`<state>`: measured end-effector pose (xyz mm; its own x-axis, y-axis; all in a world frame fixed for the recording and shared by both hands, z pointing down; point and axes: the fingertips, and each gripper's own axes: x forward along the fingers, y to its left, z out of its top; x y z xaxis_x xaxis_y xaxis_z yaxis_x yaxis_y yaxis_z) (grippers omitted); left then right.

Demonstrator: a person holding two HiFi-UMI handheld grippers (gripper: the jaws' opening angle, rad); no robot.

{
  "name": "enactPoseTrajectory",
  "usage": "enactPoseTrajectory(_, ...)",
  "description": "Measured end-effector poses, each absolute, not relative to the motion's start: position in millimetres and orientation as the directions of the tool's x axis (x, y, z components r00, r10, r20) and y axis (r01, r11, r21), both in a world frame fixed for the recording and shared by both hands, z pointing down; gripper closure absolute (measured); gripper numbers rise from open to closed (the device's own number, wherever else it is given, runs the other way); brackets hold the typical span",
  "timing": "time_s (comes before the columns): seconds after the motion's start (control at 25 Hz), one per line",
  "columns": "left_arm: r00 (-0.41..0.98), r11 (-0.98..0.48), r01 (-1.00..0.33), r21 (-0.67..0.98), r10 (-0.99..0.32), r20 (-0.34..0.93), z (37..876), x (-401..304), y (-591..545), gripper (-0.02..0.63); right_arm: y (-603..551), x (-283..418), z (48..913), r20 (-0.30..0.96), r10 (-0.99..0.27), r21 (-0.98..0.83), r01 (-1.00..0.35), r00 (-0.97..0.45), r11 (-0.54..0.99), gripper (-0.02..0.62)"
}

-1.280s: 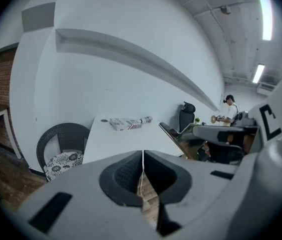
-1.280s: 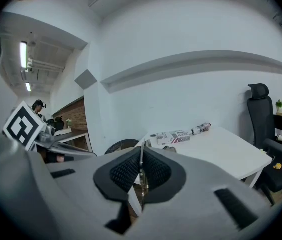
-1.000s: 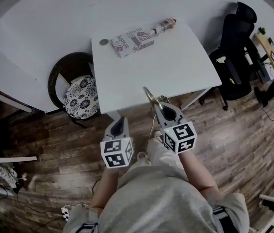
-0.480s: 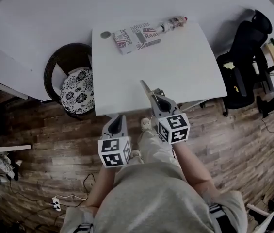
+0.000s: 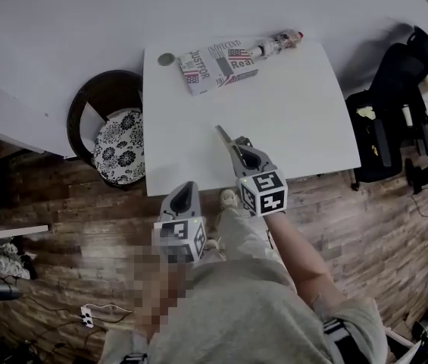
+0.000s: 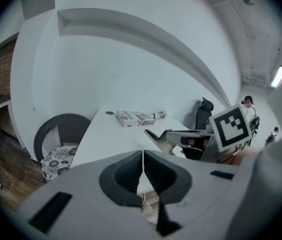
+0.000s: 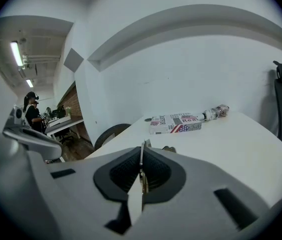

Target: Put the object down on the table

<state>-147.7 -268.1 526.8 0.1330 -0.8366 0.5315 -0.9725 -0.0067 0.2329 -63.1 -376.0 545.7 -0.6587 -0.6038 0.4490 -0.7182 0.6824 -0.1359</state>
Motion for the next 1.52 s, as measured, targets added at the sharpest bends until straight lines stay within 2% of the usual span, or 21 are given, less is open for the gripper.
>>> enactPoseTrajectory(0.56,0.133,0.0,-0.972,0.235,-0.827,0.547,540,-150,-302,0.595,-422,-76,598,0.553,-0.561,-0.12,-0.725,-0.616,0.678,0.587)
enactPoseTrajectory(1.08,0.141,-0.014,-0.974,0.226,-0.819,0.556,543,-149,-304,0.595,-432,-71,610,0.584,-0.556,-0.086,-0.726,-0.592,0.683,0.579)
enactPoseTrajectory(1.52,0.154,-0.03,-0.974,0.226,-0.817,0.556,543,-146,-299,0.595,-445,-57,618,0.607,-0.578,-0.047,-0.751,-0.546,0.659,0.53)
